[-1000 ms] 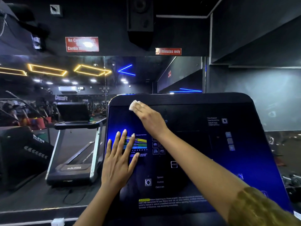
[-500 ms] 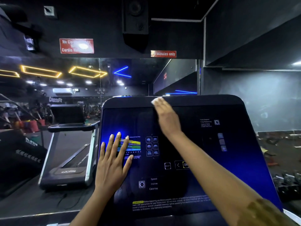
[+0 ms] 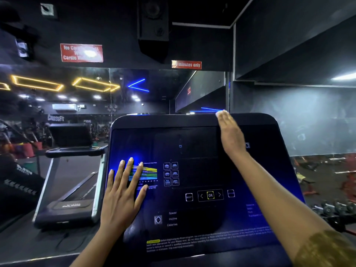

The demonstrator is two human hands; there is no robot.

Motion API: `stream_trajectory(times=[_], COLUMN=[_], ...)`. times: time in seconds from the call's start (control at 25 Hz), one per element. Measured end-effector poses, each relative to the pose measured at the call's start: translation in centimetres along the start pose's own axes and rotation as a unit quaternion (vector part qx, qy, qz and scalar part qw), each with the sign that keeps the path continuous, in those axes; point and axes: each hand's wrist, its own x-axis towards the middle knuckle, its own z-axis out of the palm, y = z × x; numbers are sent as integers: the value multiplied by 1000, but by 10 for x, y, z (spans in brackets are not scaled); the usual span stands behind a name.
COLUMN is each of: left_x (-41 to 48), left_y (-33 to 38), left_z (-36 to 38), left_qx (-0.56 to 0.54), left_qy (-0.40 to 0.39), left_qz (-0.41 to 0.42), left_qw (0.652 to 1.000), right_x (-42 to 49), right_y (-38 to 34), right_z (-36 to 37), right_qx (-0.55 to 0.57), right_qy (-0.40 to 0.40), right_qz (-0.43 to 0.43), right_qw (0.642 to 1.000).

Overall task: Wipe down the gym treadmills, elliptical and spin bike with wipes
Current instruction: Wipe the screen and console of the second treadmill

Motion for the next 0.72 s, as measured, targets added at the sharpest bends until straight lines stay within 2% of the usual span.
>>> stream_trajectory(times=[0.08, 0.16, 0.32, 0.44, 0.6, 0.68, 0.72], left_x=[0, 0, 0, 1, 0, 1, 0], left_y=[1, 2, 1, 1, 1, 2, 2], left_z=[0, -1, -2, -1, -1, -2, -2], left_qx=[1, 3, 3, 2, 2, 3, 5], left_qy=[-3, -4, -6, -7, -6, -7, -8], left_qz=[-1, -4, -3, -5, -5, -7, -9], left_qw=[1000, 1000, 1000, 1000, 1000, 1000, 1000], right_x=[1, -2, -21, -49, -129, -139, -128], right_y=[20, 15, -40, -70, -72, -65, -66], right_z=[-8, -8, 13, 15, 16, 11, 8], right_qx=[13, 34, 57, 74, 85, 80, 77], right_qy=[13, 23, -22, -44, -85, -83, -63], right_qz=[45, 33, -151, -232, -389, -458, -470], right_qw=[999, 999, 987, 969, 913, 881, 877])
